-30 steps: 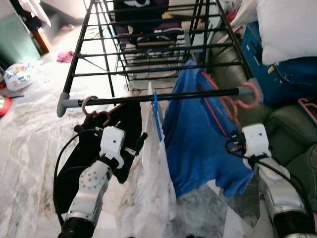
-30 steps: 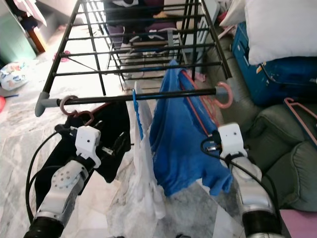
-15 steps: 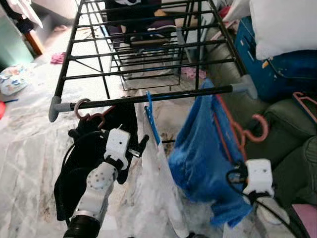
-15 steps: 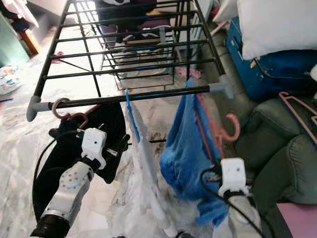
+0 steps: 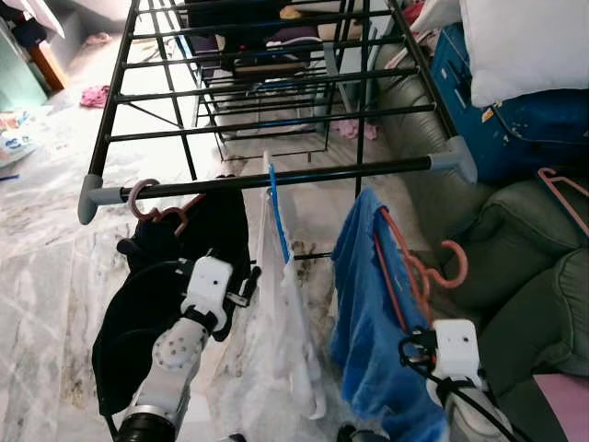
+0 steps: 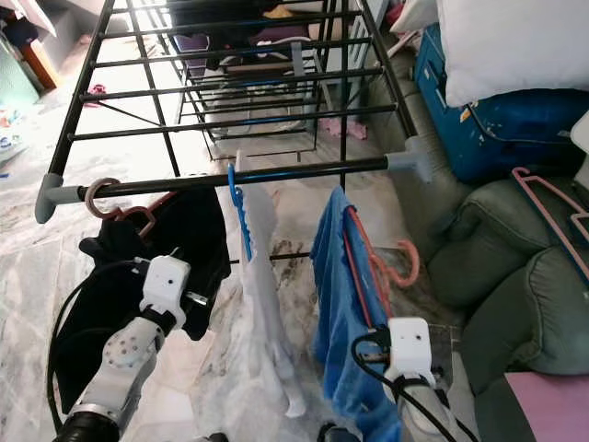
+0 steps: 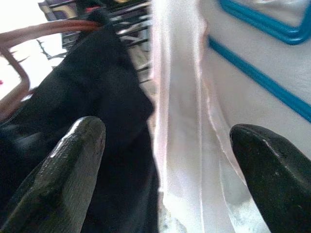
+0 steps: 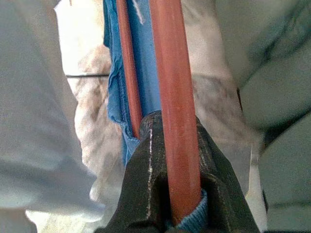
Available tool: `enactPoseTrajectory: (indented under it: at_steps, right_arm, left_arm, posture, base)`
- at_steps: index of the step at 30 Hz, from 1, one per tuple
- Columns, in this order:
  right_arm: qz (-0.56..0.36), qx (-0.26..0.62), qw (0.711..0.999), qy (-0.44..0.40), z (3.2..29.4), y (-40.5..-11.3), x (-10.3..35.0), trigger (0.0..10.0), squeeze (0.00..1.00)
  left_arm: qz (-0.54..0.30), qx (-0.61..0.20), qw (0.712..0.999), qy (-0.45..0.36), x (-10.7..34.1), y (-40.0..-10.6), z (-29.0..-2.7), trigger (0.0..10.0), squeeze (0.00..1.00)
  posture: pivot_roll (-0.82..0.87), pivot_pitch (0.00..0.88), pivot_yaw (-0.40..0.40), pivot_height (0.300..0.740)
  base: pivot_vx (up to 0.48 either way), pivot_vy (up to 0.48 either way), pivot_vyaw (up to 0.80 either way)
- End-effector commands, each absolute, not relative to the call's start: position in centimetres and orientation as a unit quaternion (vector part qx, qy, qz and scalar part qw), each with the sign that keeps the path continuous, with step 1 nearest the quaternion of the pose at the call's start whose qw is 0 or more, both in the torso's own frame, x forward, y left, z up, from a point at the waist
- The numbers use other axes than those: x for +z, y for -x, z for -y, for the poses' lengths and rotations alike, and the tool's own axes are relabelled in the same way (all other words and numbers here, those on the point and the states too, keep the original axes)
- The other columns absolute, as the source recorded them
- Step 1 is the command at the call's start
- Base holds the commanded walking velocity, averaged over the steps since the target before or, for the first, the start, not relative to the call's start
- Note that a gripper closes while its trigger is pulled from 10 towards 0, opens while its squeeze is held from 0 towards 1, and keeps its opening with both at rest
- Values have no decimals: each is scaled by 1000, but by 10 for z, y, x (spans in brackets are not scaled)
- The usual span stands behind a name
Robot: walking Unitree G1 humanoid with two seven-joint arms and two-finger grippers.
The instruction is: Hang hanger
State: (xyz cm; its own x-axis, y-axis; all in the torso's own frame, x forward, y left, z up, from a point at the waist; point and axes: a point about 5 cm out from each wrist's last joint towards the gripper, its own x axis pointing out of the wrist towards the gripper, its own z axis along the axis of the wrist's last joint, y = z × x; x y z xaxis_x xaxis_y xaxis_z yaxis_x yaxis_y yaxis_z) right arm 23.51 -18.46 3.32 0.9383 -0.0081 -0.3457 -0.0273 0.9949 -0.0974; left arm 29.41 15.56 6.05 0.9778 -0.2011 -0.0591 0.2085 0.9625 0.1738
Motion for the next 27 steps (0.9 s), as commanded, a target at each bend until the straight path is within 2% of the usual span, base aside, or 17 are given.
enactPoseTrajectory:
  at_steps: [1, 6, 12, 17, 27]
  right_arm:
    - [-158, 4, 985, 61, 183, -240, 39, 10000, 0]
    - [-165, 14, 986, 5, 180, -241, 43, 10000, 0]
    - [-180, 9, 984, -11, 174, -240, 35, 10000, 0]
    - [-177, 21, 984, -23, 166, -249, 39, 10000, 0]
    - [-186, 39, 982, -7, 168, -254, 37, 10000, 0]
  left_arm:
    - [-37, -90, 991, -91, 52, -288, -161, 10000, 0]
    - [-40, -89, 990, -103, 49, -283, -160, 10000, 0]
    - [-40, -74, 991, -108, 46, -283, -162, 10000, 0]
    - [-32, -78, 990, -113, 52, -288, -163, 10000, 0]
    - [-33, -59, 991, -114, 52, -289, -170, 10000, 0]
  posture:
    - [-60, 154, 17, 740]
    - [-34, 158, 3, 740]
    - [-12, 137, 8, 740]
    - [-3, 138, 13, 740]
    - [9, 121, 4, 740]
  base:
    - [0, 0, 0]
    - [0, 0, 0]
    - [0, 0, 0]
    - [-243, 0, 0]
    - [-246, 0, 0]
